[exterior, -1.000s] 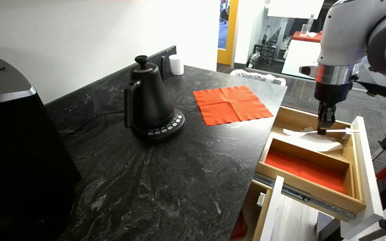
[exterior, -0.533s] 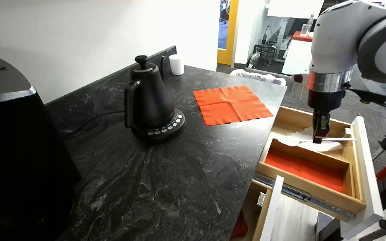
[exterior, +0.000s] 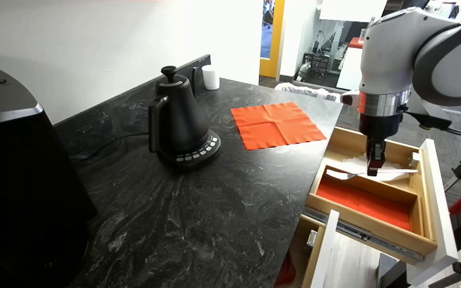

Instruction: Put the fork in the drawer

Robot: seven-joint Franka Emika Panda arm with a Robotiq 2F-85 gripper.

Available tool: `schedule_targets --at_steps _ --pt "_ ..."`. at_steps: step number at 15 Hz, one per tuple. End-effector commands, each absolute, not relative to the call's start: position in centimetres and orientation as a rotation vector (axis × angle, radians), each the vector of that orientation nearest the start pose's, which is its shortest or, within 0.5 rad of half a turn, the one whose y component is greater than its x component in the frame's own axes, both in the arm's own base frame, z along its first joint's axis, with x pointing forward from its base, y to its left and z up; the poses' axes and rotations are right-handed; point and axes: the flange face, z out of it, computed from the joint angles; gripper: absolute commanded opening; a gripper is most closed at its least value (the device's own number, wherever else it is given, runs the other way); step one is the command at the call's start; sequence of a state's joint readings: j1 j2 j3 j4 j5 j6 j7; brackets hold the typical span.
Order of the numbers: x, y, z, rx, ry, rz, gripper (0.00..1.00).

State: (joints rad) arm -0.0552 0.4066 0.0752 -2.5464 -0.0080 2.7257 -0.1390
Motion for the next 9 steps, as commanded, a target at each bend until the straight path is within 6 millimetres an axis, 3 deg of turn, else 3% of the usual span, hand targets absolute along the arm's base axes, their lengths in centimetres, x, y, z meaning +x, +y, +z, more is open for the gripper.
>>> schedule_targets --at_steps 1,9 --pt "42.02 2.02 10.42 -3.066 -0.225 0.389 0.40" --pt "41.95 1.94 10.28 -3.074 -0.219 0.394 0.91"
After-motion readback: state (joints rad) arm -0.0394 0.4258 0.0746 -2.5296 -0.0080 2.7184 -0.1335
